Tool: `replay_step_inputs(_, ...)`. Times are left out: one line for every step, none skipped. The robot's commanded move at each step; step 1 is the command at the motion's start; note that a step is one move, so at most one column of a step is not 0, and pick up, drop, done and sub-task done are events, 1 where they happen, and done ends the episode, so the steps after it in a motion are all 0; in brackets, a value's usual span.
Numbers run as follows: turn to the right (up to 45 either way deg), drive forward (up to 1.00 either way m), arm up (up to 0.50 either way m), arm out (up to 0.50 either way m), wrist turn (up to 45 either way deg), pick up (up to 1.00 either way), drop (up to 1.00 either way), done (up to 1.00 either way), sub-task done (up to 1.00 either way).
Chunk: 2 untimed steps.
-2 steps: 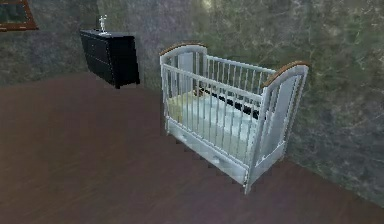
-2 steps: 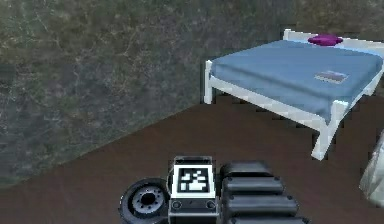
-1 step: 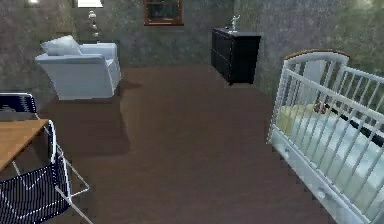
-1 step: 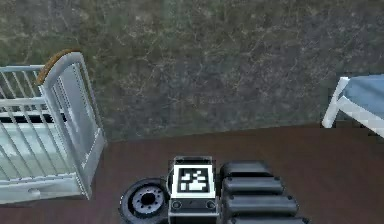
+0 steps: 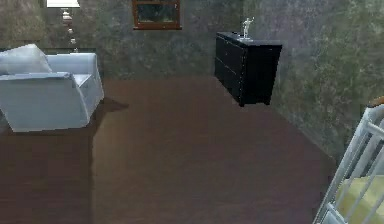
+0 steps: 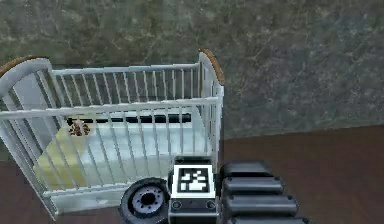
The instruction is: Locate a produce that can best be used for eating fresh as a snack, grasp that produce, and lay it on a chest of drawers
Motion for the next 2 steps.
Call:
replay_step_inputs(0.0, 1.00, 0.00, 0.00, 0.0, 0.00, 0.00, 0.00, 0.00)
replay_step_inputs(0.0, 1.00, 0.00, 0.00, 0.0, 0.00, 0.00, 0.00, 0.00)
